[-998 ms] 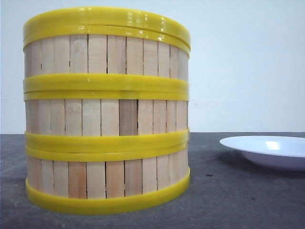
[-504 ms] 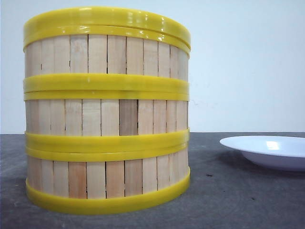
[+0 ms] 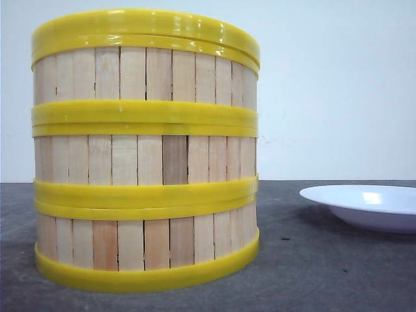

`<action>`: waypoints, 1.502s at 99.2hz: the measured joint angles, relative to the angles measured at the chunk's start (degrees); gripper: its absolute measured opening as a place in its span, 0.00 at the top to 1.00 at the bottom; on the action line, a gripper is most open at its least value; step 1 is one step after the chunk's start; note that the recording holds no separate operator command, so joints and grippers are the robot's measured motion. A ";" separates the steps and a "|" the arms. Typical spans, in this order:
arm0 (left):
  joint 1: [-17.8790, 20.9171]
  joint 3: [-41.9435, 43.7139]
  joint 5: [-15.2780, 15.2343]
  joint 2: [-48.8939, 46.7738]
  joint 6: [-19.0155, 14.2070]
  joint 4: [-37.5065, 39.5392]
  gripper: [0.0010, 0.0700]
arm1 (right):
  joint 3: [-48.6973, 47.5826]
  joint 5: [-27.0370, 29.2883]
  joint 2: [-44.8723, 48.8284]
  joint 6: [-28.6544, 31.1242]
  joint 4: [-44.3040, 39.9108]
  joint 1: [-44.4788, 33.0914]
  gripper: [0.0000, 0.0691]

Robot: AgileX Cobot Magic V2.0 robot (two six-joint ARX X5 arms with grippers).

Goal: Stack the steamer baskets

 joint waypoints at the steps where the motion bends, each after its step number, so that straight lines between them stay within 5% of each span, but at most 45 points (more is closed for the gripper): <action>1: 0.00 0.00 0.02 0.00 0.00 0.00 0.97 | 0.00 0.00 0.00 0.00 0.00 0.00 0.99; 121: 0.09 0.00 0.00 0.04 1.55 -0.07 0.97 | 0.00 0.81 0.00 -0.44 0.02 -0.26 0.99; 149: 0.09 0.00 0.02 0.04 1.57 -0.07 0.97 | -2.38 -3.78 -0.24 -6.58 7.30 -18.91 0.99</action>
